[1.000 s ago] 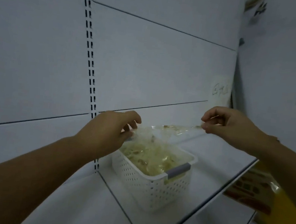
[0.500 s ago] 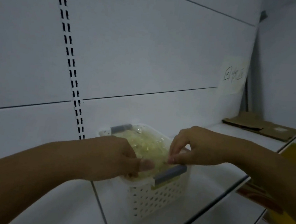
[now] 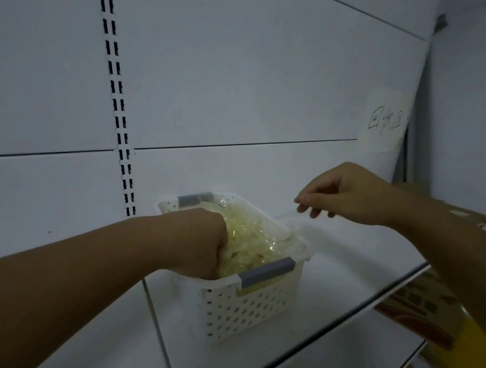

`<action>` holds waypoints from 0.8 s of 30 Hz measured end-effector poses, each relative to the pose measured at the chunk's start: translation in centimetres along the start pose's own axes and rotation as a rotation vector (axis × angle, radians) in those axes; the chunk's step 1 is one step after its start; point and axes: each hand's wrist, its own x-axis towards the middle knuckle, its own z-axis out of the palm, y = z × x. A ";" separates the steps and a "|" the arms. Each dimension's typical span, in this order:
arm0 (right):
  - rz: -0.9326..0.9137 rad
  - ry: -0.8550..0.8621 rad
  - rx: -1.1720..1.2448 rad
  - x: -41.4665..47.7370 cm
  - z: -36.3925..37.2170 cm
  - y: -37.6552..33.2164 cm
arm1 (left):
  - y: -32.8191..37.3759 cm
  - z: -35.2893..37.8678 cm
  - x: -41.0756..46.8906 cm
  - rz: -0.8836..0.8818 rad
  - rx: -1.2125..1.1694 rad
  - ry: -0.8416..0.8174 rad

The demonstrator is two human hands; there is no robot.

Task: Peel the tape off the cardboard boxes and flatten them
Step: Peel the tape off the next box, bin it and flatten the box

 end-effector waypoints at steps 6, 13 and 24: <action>-0.147 -0.378 -0.247 0.4 4.9 -3.4 | 0.3 0.0 -0.5 0.007 -0.117 0.019; -0.033 -0.566 -0.197 1.3 5.0 -4.2 | -2.0 -2.8 -4.7 -0.146 -0.853 0.282; -0.129 -0.183 0.014 1.0 6.0 -2.4 | -0.6 -1.5 -4.8 0.022 -0.583 0.147</action>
